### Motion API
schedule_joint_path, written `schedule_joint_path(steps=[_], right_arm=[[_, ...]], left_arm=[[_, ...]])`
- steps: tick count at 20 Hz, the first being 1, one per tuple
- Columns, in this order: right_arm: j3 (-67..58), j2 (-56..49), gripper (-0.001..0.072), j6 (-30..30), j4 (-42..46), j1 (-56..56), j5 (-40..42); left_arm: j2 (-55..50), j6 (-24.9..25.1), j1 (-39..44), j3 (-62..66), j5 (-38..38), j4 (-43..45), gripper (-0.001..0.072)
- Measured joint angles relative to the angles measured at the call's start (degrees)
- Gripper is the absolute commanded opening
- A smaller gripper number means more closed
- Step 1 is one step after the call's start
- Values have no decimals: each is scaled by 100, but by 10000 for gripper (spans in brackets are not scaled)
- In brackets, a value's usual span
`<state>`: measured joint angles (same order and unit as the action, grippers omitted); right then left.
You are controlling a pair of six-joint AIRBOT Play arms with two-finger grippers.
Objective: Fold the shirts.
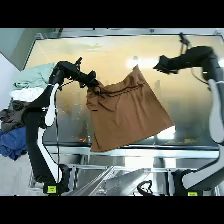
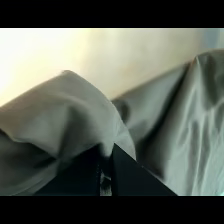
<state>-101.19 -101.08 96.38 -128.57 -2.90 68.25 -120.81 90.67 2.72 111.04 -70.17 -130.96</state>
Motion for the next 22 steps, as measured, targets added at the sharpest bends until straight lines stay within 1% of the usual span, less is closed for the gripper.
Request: schedule_joint_path(steps=[2,3,4,5,6,7,9,12,15,21,22], right_arm=[[732,634,305,-243,337,-238,527],[1270,1047,439,-363,501,-328,658],[1864,1473,619,-474,623,-393,691],[2549,1937,618,-597,715,-442,662],[3359,2461,583,-743,706,-461,531],[4118,2922,569,-855,586,-470,319],[5648,3731,569,-979,186,-494,-271],[7003,4251,569,-975,-245,-503,-955],[7560,4266,569,-881,-461,-437,-1320],[7792,3727,569,-802,-748,-149,-1696],[7761,3644,531,-763,-782,-107,-1755]], left_arm=[[-15,46,-74,0,31,-35,21],[-17,70,-94,0,33,-52,20],[-17,92,-114,0,35,-59,20],[-13,131,-127,0,42,-74,20],[2,142,-138,0,55,-85,20],[20,160,-138,0,55,-96,20],[63,197,-140,0,55,-116,20],[109,219,-144,0,55,-129,20],[125,221,-144,0,-2,-131,20],[131,238,-144,0,-76,-131,20],[131,238,-144,0,-79,-129,20]])
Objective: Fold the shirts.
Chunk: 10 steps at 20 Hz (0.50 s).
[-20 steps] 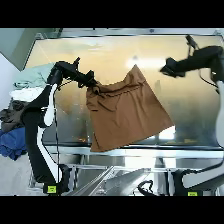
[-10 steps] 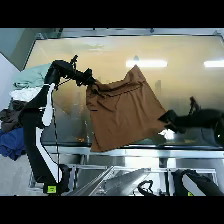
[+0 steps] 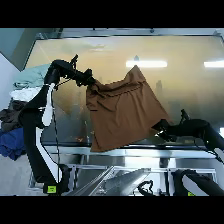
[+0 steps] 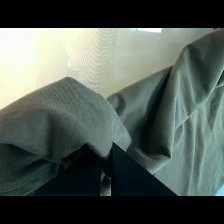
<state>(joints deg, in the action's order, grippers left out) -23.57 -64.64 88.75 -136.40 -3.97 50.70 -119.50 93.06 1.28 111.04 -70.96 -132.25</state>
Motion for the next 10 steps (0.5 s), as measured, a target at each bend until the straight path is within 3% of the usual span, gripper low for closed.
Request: schedule_joint_path(steps=[1,2,4,10], right_arm=[[-63,-66,250,52,2,31,-85],[-151,-116,68,111,52,50,-271],[-448,-190,13,254,175,59,-579],[-2376,-1165,12,896,87,-50,-1141]], left_arm=[[0,0,0,0,-2,-4,20],[0,0,0,0,-2,-17,21],[4,-2,0,0,-17,-116,20],[295,44,4,-68,-452,-85,20]])
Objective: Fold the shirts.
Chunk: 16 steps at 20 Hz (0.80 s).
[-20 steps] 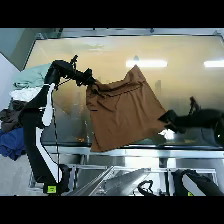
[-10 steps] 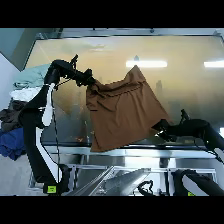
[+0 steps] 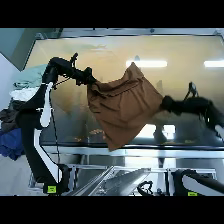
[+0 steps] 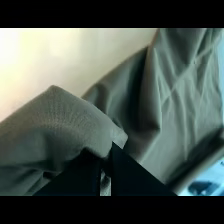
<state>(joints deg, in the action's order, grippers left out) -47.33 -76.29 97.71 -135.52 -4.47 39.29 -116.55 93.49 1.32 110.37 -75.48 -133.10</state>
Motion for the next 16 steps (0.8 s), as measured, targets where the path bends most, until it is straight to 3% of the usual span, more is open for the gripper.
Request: schedule_joint_path(steps=[5,11,12,13,14,16], right_arm=[[-2911,-1799,12,203,26,-293,621],[-5700,-3464,14,87,44,-297,2144],[-5873,-3587,80,61,44,-293,2330],[-5989,-3663,311,42,44,-293,2455],[-6076,-3716,435,26,44,-295,2586],[-6186,-3744,441,-13,39,-326,2855]], left_arm=[[1130,11,197,-1718,-664,911,20],[2903,37,577,-4301,229,1342,20],[3040,0,595,-4415,396,1364,21],[3128,-39,597,-4454,542,1379,20],[3154,-92,592,-4428,643,1394,35],[3067,-157,586,-4216,743,1414,691]])
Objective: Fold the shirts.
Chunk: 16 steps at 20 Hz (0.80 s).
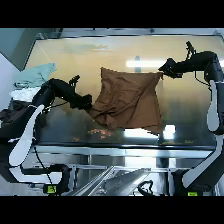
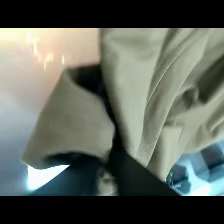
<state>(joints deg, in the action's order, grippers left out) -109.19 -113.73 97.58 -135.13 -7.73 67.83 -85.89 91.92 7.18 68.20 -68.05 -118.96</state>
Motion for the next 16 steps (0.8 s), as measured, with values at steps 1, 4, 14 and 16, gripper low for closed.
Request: schedule_joint_path(steps=[1,4,14,16], right_arm=[[-28,7,432,-2,-7,-33,166],[-76,140,430,-7,13,-234,831],[3213,2162,524,22,1228,-813,1707],[4236,2656,524,155,1259,-883,1416]], left_arm=[[-103,-46,-2,164,-4,7,690],[-455,-157,-101,883,-186,11,690],[170,-2,-820,232,-1309,181,689],[579,76,-671,-675,-938,181,689]])
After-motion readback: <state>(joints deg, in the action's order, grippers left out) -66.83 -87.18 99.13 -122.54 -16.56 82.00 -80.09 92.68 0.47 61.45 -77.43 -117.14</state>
